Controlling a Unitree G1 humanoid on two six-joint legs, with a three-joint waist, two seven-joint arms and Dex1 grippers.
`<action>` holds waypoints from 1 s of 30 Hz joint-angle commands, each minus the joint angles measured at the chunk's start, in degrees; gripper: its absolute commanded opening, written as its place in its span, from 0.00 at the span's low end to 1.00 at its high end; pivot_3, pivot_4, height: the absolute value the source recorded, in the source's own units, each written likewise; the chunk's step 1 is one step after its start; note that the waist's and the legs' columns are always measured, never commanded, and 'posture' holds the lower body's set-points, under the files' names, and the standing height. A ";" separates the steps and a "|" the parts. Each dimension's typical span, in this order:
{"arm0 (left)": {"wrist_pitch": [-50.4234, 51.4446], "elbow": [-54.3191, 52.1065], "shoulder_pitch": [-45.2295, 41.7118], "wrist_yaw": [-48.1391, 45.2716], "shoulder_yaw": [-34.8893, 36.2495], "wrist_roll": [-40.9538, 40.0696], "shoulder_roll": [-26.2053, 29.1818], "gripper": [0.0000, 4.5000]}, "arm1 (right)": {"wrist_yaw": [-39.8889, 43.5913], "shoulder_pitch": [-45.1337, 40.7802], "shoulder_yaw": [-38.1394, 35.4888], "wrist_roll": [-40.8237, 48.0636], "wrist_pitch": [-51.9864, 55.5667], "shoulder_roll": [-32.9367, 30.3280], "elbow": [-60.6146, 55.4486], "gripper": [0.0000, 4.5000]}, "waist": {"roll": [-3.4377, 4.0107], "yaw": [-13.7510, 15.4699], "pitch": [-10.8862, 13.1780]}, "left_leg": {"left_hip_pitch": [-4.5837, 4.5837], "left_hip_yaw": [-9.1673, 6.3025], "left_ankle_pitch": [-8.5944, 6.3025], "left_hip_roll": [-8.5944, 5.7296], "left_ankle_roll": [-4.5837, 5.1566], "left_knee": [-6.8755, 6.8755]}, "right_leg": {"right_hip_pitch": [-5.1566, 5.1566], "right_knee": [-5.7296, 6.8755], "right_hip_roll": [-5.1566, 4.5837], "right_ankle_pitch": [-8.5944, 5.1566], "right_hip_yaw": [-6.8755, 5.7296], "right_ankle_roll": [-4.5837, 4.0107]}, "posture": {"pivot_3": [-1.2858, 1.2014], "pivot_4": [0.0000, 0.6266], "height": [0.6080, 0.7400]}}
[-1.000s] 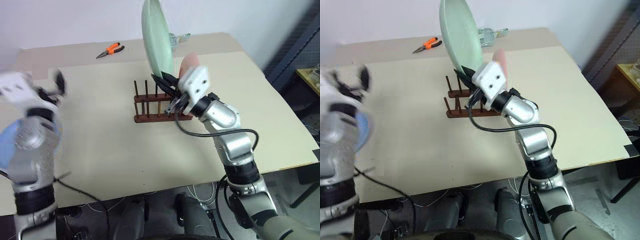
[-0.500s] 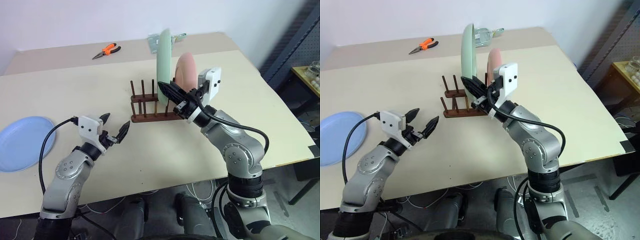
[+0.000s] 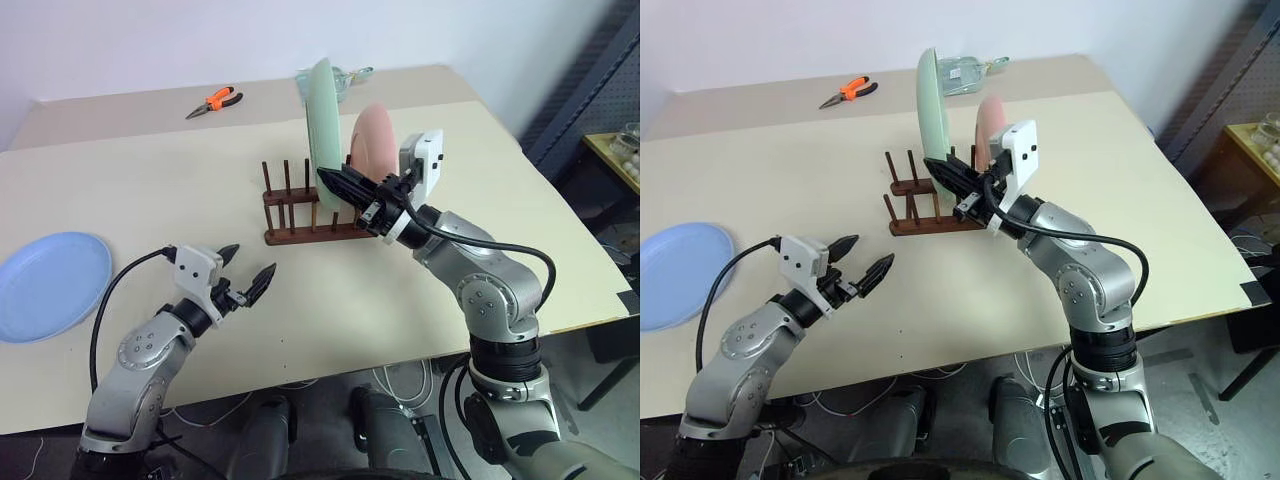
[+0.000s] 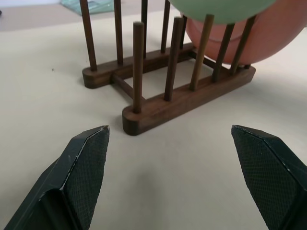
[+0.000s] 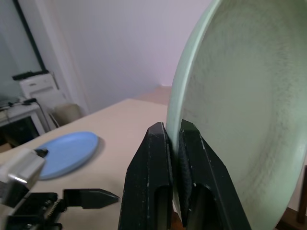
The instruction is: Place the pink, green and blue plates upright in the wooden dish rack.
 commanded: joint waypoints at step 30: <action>-2.96 5.05 -5.49 15.10 15.44 2.49 -7.60 1.00 | 6.49 -13.77 9.13 -27.91 -23.90 -15.47 7.61 0.89 | -0.02 0.14 0.00 | -0.01 -0.01 0.00 -0.03 0.00 0.06 | 0.01 0.01 0.01 0.05 -0.03 0.10 | 0.52 0.24 0.99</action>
